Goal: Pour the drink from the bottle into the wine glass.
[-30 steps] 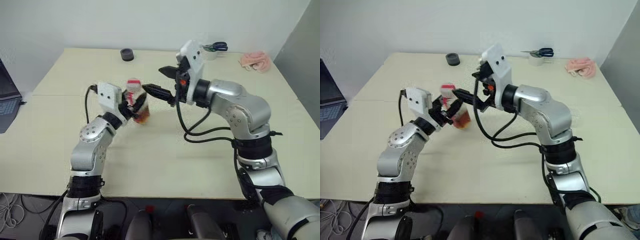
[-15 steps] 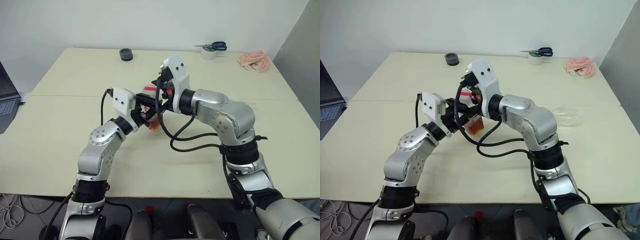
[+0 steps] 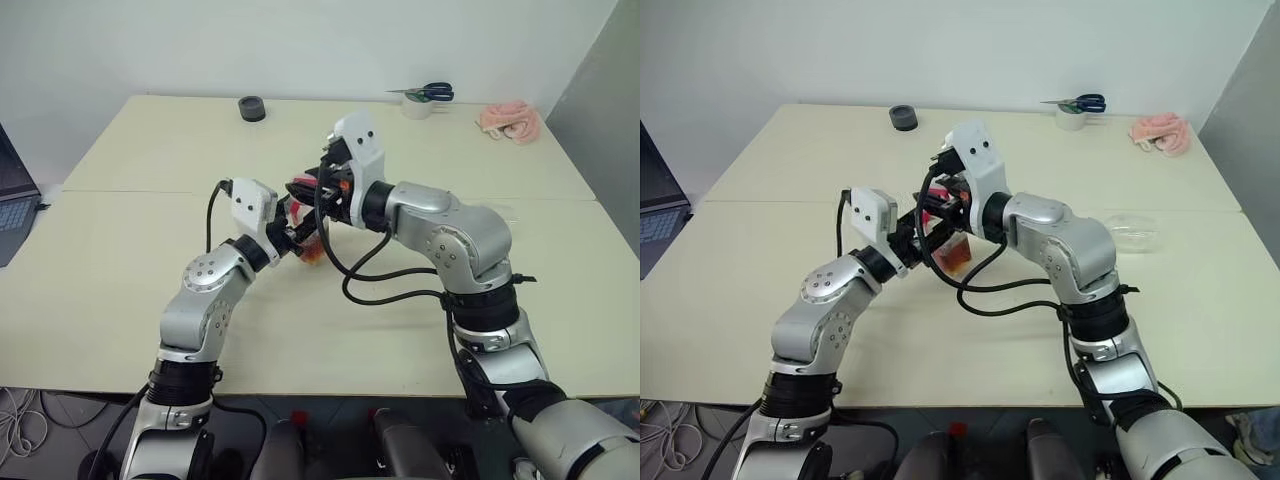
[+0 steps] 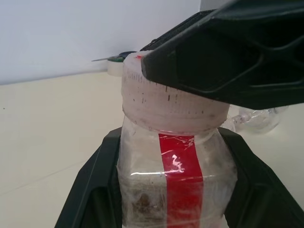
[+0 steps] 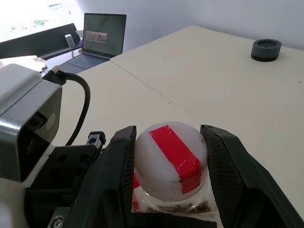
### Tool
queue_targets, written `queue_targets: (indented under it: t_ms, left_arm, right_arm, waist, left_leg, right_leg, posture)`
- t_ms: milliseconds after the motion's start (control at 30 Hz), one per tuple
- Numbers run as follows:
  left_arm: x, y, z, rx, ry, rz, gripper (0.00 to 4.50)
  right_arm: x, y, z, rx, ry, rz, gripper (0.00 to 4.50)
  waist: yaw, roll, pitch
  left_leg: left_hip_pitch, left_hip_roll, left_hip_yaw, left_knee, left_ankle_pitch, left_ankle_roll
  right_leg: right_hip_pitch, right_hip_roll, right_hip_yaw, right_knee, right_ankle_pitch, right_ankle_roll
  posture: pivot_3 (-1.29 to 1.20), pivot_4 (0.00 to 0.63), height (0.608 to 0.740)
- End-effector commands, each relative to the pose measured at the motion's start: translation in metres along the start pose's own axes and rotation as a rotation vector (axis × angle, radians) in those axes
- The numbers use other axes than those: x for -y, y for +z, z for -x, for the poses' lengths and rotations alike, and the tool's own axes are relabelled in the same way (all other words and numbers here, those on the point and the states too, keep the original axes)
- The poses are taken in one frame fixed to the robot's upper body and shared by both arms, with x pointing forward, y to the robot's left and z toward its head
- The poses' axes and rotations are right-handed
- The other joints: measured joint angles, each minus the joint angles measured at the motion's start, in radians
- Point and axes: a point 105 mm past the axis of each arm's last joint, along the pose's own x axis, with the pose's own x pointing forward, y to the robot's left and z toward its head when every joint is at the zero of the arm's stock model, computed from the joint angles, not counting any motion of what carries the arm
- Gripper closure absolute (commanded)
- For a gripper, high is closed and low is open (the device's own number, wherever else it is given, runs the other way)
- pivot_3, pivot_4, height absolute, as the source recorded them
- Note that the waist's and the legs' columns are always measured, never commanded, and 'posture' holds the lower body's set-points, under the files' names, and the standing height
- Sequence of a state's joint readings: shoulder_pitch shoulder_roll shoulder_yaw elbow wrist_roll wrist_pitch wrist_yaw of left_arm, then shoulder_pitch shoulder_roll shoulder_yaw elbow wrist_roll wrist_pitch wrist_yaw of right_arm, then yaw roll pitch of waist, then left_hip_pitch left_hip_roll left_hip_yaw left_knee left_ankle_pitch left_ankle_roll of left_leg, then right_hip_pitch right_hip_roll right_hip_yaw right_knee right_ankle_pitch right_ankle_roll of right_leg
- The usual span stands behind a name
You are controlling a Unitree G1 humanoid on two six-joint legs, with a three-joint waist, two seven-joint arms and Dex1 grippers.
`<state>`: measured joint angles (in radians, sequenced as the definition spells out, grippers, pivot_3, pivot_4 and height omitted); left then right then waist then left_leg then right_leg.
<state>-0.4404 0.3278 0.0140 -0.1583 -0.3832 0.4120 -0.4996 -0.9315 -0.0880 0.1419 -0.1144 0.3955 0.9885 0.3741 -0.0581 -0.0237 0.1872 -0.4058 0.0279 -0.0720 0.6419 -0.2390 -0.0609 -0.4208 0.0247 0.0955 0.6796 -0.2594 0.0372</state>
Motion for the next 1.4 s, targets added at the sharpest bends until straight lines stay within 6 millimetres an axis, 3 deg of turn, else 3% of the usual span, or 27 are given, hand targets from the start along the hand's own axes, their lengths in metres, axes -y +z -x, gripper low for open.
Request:
queue_targets:
  t_ms: [33,133,233,400,533,767,1000,1267,1400]
  left_arm:
    - [0.008,0.029,0.001,0.091,-0.042,-0.063,2.37]
    - [0.008,0.030,0.003,0.090,-0.059,-0.063,2.37]
    - [0.014,0.032,0.004,0.090,-0.116,-0.054,2.37]
    - [0.042,0.042,0.010,0.083,-0.346,-0.002,2.37]
    - [0.056,0.046,0.015,0.055,-0.492,0.007,2.37]
    - [0.065,0.039,0.017,0.003,-0.604,-0.002,2.37]
    - [0.066,0.036,0.005,-0.001,-0.630,-0.026,2.37]
    - [0.068,0.029,-0.008,-0.005,-0.686,-0.014,2.38]
    - [0.071,0.025,-0.012,-0.018,-0.734,-0.029,2.38]
  right_arm:
    - [-0.005,0.000,0.001,-0.003,0.034,0.016,2.70]
    - [-0.012,0.005,0.007,0.054,0.141,0.028,2.70]
    - [-0.028,0.009,0.023,0.108,0.371,0.075,2.70]
    - [-0.029,-0.013,0.048,-0.001,0.669,0.214,2.70]
    - [-0.008,-0.018,0.059,-0.028,0.663,0.258,2.70]
    - [-0.004,-0.015,0.080,-0.024,0.691,0.261,2.70]
    - [0.004,0.004,0.093,0.023,0.557,0.261,2.70]
    - [-0.006,0.023,0.123,0.078,0.337,0.265,0.09]
    - [0.001,0.018,0.118,0.044,0.110,0.255,0.00]
  waist:
    - [0.000,0.000,0.000]
    - [0.000,0.000,0.000]
    - [0.002,0.000,0.000]
    - [-0.001,0.000,0.000]
    - [-0.008,0.001,0.001]
    - [-0.005,0.001,0.001]
    - [0.000,0.002,0.002]
    - [0.003,0.002,0.002]
    - [0.001,0.002,0.002]
  left_leg:
    - [0.000,0.000,0.000,0.000,0.000,0.000]
    - [0.000,0.000,0.000,0.000,0.000,0.000]
    - [-0.001,0.000,0.000,0.000,0.000,0.000]
    - [-0.001,-0.001,0.000,0.001,0.000,0.000]
    - [0.000,0.001,0.000,0.000,0.000,0.000]
    - [0.000,0.001,0.000,0.001,0.000,0.000]
    - [0.000,0.001,0.000,0.002,0.000,0.000]
    - [-0.001,0.001,0.000,0.002,0.000,0.000]
    - [-0.001,0.001,0.000,0.002,0.000,0.000]
  right_leg:
    - [0.000,0.000,0.000,0.000,0.000,0.000]
    - [0.000,0.000,0.000,0.000,0.000,0.000]
    - [0.000,0.000,-0.001,-0.001,-0.001,0.001]
    - [0.000,-0.001,-0.001,-0.002,-0.001,0.002]
    - [0.000,0.001,-0.001,-0.001,-0.001,0.002]
    - [0.000,0.002,0.000,0.000,-0.002,0.002]
    - [0.000,0.002,0.000,0.000,-0.002,0.002]
    - [0.000,0.002,0.000,0.000,-0.002,0.003]
    - [0.000,0.002,0.001,0.000,-0.002,0.003]
  posture:
    - [0.00,0.150,0.740]
    - [0.00,0.150,0.740]
    - [0.00,0.150,0.740]
    - [0.00,0.150,0.740]
    - [0.00,0.150,0.740]
    - [0.00,0.150,0.740]
    - [0.00,0.150,0.740]
    - [0.00,0.150,0.740]
    - [0.00,0.150,0.740]
